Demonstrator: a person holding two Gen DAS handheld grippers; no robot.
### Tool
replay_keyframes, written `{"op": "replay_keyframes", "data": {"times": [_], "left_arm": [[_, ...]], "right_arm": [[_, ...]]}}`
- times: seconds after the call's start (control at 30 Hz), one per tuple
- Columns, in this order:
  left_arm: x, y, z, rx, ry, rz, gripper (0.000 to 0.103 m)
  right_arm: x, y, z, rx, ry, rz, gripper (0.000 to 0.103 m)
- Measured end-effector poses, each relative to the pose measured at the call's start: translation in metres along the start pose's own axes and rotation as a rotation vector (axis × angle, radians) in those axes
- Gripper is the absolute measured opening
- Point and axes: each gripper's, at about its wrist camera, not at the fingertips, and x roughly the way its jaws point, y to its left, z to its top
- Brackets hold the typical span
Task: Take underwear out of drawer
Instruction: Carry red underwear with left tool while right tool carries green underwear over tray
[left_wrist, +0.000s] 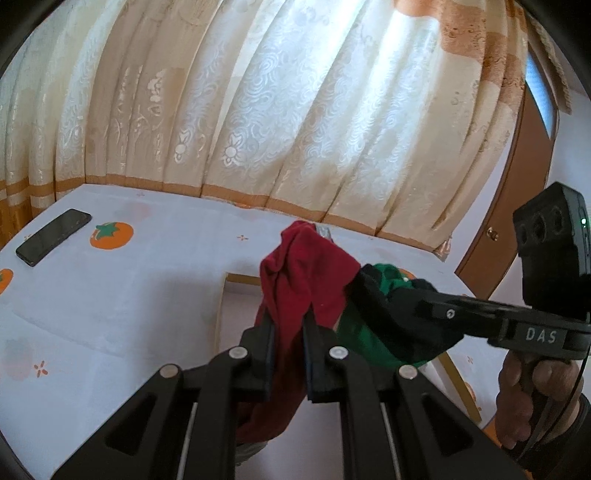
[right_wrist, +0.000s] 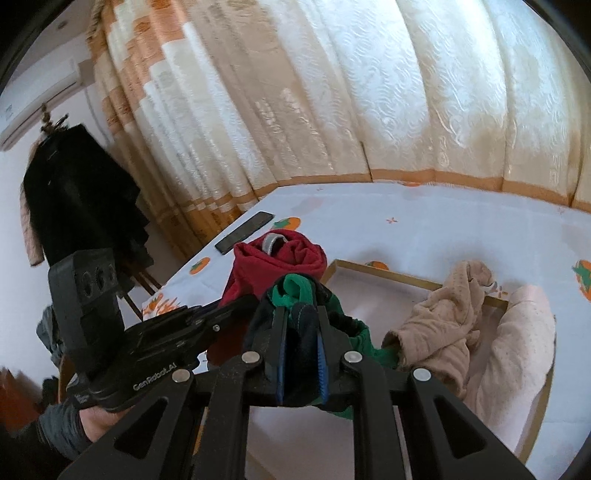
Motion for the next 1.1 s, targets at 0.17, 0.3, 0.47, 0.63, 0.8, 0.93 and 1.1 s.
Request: {"op": "replay_keyframes", "data": {"times": [0.17, 0.3, 0.47, 0.63, 0.8, 0.93, 1.1], "left_arm": [[0.016, 0.002, 0.004, -0.001, 0.033, 0.011, 0.009], [0.025, 0.003, 0.008, -0.007, 0.05, 0.022, 0.009], [0.035, 0.0, 0.014, 0.016, 0.066, 0.041, 0.009], [0.046, -0.001, 0.016, 0.027, 0.09, 0.053, 0.009], [0.057, -0.003, 0.017, 0.038, 0.124, 0.069, 0.009], [0.067, -0.005, 0.016, 0.046, 0.16, 0.082, 0.009], [0.078, -0.005, 0.016, 0.051, 0.197, 0.093, 0.009]], "right_arm": [[0.015, -0.018, 0.009, 0.063, 0.017, 0.007, 0.015], [0.027, -0.033, 0.014, 0.098, 0.027, -0.007, 0.015], [0.038, -0.047, 0.022, 0.136, 0.03, -0.023, 0.015], [0.047, -0.059, 0.028, 0.146, 0.036, -0.049, 0.015], [0.055, -0.066, 0.03, 0.137, 0.039, -0.085, 0.015], [0.06, -0.074, 0.031, 0.148, 0.049, -0.101, 0.015], [0.065, -0.082, 0.032, 0.163, 0.063, -0.115, 0.015]]}}
